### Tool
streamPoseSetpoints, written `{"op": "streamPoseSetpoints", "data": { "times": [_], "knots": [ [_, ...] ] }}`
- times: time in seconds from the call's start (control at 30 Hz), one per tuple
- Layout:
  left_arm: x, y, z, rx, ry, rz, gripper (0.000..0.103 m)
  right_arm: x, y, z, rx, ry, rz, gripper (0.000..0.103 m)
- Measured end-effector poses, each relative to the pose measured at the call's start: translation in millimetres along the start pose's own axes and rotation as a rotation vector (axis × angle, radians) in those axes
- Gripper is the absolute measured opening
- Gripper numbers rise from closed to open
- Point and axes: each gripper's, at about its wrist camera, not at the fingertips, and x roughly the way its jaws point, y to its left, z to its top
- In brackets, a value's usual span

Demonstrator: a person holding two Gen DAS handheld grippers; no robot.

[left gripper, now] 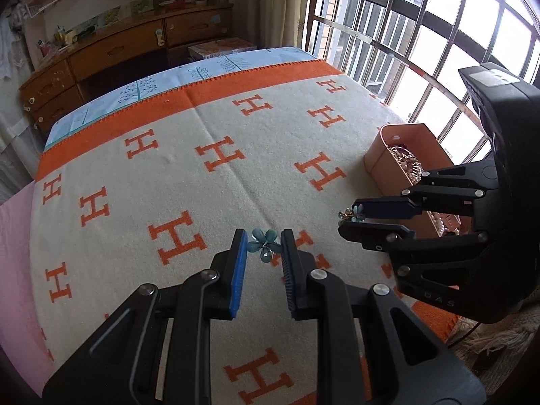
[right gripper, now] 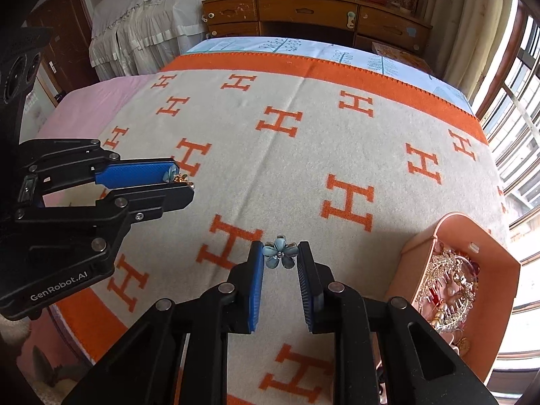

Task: Organize jewelry
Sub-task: 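Carry both flower earrings into the pink box and open both grippers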

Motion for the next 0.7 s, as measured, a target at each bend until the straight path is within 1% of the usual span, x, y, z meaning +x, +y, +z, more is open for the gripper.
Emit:
{"op": "streamPoseSetpoints", "data": {
  "times": [0.13,0.27,0.33,0.43,0.5,0.6,0.7],
  "knots": [
    [-30,-33,18,0.027,-0.039,-0.023,0.017,-41,-11,-16,0.018,-0.075,0.003,0.020],
    [-53,-75,42,0.061,-0.086,-0.063,0.017,-93,-42,-30,0.070,-0.169,-0.021,0.020],
    [-59,-96,57,0.067,-0.098,-0.103,0.017,-122,-61,-37,0.100,-0.219,-0.035,0.020],
    [-62,-128,81,0.066,-0.102,-0.168,0.018,-162,-88,-45,0.135,-0.288,-0.068,0.020],
    [-62,-148,94,0.059,-0.106,-0.198,0.018,-184,-102,-50,0.153,-0.327,-0.087,0.020],
    [-55,-174,108,0.050,-0.109,-0.211,0.018,-204,-123,-59,0.174,-0.361,-0.114,0.020],
    [-40,-194,113,0.039,-0.086,-0.195,0.018,-205,-143,-68,0.200,-0.350,-0.107,0.020]
  ]
}}
